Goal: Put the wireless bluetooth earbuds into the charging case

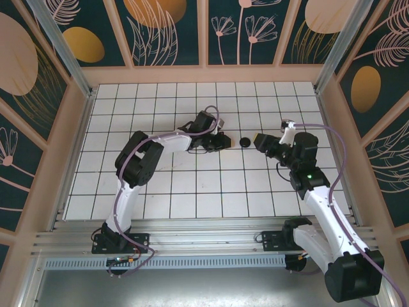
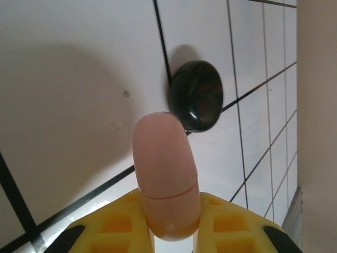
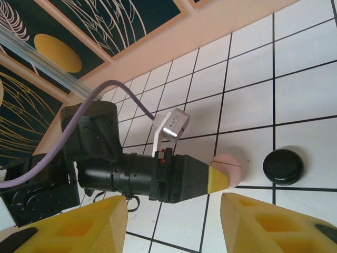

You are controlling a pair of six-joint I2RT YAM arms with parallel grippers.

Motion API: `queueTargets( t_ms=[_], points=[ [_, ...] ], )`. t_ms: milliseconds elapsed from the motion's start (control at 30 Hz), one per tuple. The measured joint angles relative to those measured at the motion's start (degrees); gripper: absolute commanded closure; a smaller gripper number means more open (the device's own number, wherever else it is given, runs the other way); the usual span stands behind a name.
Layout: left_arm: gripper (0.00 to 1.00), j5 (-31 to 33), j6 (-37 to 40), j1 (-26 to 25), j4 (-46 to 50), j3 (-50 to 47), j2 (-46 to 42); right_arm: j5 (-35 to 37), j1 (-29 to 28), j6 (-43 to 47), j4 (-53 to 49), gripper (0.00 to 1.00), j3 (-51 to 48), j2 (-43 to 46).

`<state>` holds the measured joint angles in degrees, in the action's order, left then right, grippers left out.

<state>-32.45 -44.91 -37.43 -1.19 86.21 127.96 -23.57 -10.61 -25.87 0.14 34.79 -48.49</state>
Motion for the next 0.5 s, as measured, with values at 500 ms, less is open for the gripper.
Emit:
queueTargets(
  t_ms=[500],
  points=[
    [0.63, 3.3, 1.7, 0.0, 6.7, 4.1, 2.0, 0.2, -0.5, 0.5, -0.9, 0.5, 1.6, -0.1]
  ],
)
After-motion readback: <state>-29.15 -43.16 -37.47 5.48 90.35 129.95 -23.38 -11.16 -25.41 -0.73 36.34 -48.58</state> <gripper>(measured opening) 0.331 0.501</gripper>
